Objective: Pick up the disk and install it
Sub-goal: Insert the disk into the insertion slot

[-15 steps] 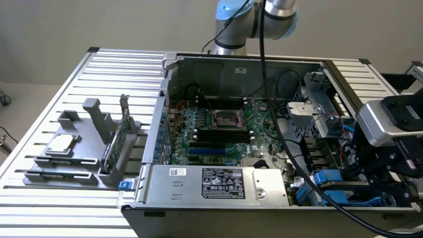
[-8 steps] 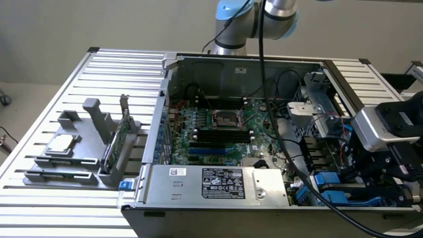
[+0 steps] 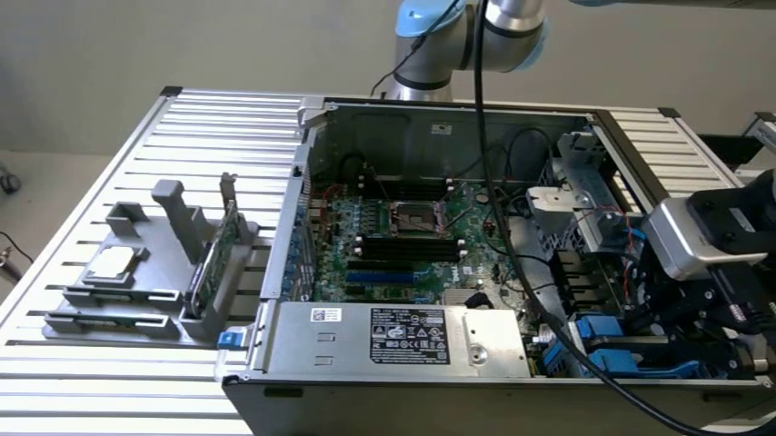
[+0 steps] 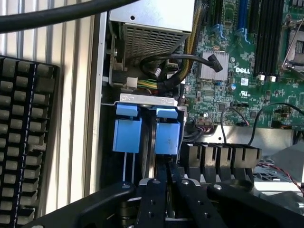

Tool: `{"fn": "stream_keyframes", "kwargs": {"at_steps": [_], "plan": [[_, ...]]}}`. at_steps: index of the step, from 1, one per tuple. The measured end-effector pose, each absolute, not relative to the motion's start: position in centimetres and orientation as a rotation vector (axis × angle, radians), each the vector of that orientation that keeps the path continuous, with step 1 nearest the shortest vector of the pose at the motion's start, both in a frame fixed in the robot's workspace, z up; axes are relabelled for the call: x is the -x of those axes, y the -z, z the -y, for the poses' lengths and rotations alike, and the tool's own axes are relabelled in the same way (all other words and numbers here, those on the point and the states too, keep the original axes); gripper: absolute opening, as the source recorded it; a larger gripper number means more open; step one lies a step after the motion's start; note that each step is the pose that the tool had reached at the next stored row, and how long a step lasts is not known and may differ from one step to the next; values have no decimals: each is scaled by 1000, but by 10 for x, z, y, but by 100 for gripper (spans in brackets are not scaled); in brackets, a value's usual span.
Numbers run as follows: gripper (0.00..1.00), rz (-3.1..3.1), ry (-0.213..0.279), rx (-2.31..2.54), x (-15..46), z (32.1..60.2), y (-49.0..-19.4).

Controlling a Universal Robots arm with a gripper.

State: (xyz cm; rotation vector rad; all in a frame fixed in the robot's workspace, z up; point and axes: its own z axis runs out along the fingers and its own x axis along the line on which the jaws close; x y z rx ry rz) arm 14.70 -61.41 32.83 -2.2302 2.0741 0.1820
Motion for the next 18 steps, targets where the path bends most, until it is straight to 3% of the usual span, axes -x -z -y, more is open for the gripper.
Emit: {"fn": "stream_keyframes", "kwargs": {"at_steps": [13, 15, 18], "plan": [[16, -2078, -188, 2233, -147, 614, -373], [18, -2078, -188, 2233, -147, 614, -377], [31, -2077, -189, 2233, -147, 614, -378]]}}
